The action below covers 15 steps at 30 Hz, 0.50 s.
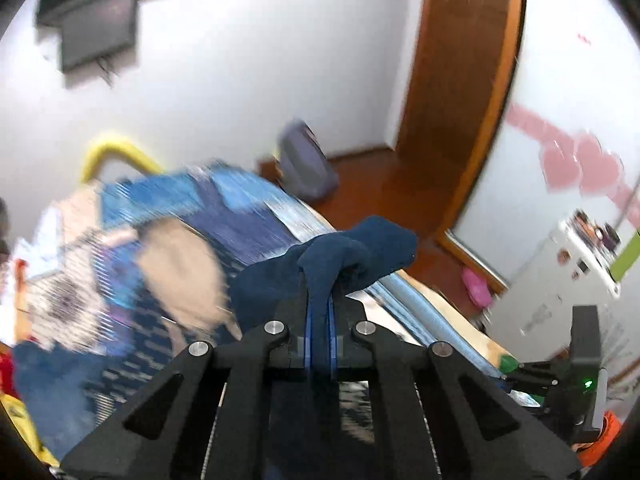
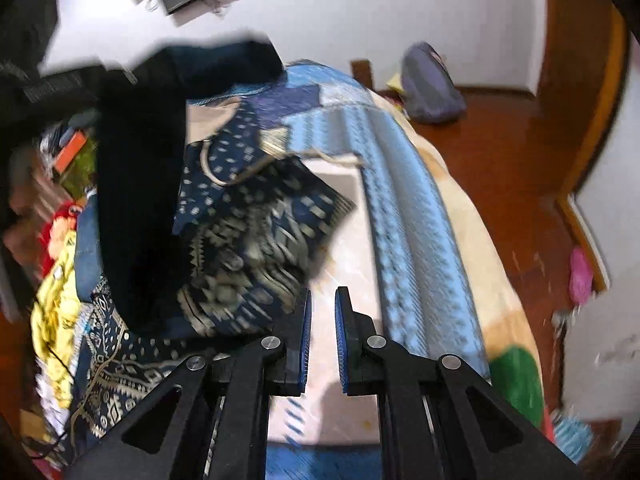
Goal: Fold large clothes
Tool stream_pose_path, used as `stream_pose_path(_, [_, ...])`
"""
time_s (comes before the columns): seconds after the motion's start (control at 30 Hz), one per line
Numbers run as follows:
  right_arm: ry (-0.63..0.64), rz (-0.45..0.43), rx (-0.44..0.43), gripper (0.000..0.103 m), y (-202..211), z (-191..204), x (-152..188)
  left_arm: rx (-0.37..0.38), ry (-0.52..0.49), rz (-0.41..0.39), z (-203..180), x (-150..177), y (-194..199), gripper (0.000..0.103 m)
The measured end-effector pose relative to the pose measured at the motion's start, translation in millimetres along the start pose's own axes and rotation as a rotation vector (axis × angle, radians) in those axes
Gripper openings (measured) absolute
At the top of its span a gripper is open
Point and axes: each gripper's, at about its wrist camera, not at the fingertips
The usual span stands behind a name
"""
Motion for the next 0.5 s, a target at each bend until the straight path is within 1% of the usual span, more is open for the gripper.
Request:
stream_pose_path(0.07, [0.043, -0.010, -0.004, 0.007, -7, 17, -5, -0.059, 0.009, -0.043, 31, -5, 20, 0.005])
stream_pose_path(0.1, [0.060, -0.004, -0.007, 0.007, -14, 26, -7, -0.079, 0.023, -0.051, 44, -3, 25, 0.005])
stream_pose_path(0.2, [0.089, 0.054, -0.003, 0.007, -39, 46, -3, -0.127, 0.070, -0.032, 86, 20, 43, 0.005])
stream_pose_path(0.23, [0.101, 0.079, 0.007, 0.007, -48, 50, 2, -0.147, 0.073, -0.018, 97, 32, 46, 0.005])
stream_pose_path(0.27, [0.125, 0.114, 0.027, 0.007, -60, 55, 10, -0.170, 0.080, 0.012, 112, 51, 50, 0.005])
stream_pose_path(0.33, [0.166, 0.139, 0.046, 0.007, -71, 59, 21, -0.193, 0.109, 0.060, 130, 81, 55, 0.005])
stream_pose_path(0.43, [0.237, 0.099, 0.075, 0.007, -69, 66, 30, -0.226, 0.178, 0.156, 164, 135, 58, 0.005])
stream_pose_path(0.5, [0.265, 0.095, 0.102, 0.007, -67, 69, 32, -0.250, 0.219, 0.210, 182, 171, 68, 0.004])
Point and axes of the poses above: each gripper's, at about its wrist camera, not at the fingertips, and y roughly against the way its jaws point, z to its left, x to its underside, and after that the axes turned 15 degrees about -z, right-handed
